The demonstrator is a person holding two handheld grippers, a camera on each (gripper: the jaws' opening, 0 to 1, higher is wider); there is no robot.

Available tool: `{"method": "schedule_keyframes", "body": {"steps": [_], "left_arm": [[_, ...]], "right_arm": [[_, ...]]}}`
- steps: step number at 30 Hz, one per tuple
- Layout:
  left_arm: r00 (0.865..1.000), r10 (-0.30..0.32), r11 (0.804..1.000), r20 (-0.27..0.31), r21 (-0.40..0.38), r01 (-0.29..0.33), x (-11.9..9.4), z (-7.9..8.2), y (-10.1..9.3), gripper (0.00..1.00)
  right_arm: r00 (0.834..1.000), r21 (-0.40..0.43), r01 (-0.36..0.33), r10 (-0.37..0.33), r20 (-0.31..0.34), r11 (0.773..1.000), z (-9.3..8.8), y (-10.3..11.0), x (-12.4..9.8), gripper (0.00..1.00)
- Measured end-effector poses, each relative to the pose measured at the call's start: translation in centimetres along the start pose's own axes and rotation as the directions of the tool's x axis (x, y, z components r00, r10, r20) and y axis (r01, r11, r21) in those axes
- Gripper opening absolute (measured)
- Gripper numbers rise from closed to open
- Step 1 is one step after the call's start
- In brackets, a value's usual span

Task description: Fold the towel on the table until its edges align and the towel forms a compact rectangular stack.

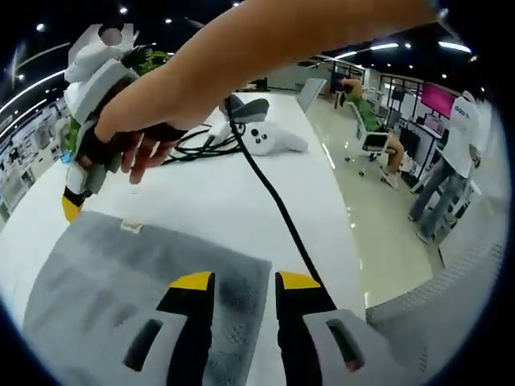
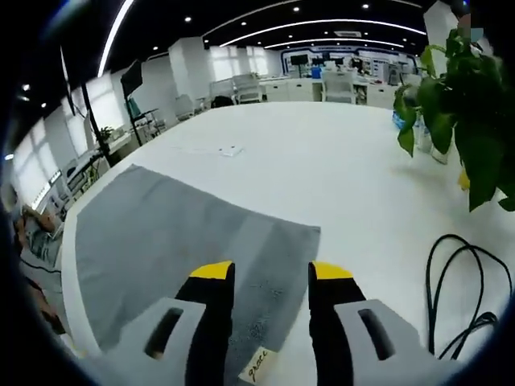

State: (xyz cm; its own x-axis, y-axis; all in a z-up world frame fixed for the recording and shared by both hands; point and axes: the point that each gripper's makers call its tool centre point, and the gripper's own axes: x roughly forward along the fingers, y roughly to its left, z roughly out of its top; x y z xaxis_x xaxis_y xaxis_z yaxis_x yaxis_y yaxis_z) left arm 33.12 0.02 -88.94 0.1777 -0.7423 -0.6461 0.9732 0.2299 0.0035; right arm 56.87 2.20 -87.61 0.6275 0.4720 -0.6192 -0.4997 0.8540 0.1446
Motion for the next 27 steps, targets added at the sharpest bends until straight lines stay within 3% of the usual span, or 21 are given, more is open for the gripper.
{"method": "schedule_keyframes", "body": {"steps": [9,13,15,18,21,27], "left_arm": [[1.000,-0.016,1.000,-0.019,-0.003,0.016,1.1,-0.5,-0.1,0.29],[1.000,-0.013,1.000,-0.026,-0.020,0.013,1.2,-0.7,-0.1,0.30],[0.999,-0.018,1.000,-0.035,-0.019,0.017,1.4,-1.0,-0.4,0.30],[0.999,-0.020,1.000,-0.048,0.005,0.020,1.5,-1.3,-0.6,0.30],[0.999,-0.014,0.999,-0.050,0.048,0.017,1.6,-1.4,-0.6,0.29],[0.999,0.012,0.999,-0.040,0.038,-0.010,1.9,-1.2,0.0,0.23]], "right_arm": [[0.995,0.047,0.094,-0.092,-0.029,0.995,0.1,-2.5,2.4,0.30],[0.995,0.072,0.090,-0.087,-0.046,0.993,-0.4,-2.7,3.3,0.30],[0.991,0.046,0.113,-0.109,-0.080,0.993,-1.1,-3.0,3.6,0.28],[0.992,0.004,0.112,-0.112,-0.063,0.994,0.2,-2.7,3.6,0.24],[0.989,-0.100,0.108,-0.117,-0.087,0.989,0.2,-2.6,3.5,0.20],[0.992,-0.110,0.077,-0.088,-0.096,0.991,0.2,-1.9,3.5,0.08]]}}
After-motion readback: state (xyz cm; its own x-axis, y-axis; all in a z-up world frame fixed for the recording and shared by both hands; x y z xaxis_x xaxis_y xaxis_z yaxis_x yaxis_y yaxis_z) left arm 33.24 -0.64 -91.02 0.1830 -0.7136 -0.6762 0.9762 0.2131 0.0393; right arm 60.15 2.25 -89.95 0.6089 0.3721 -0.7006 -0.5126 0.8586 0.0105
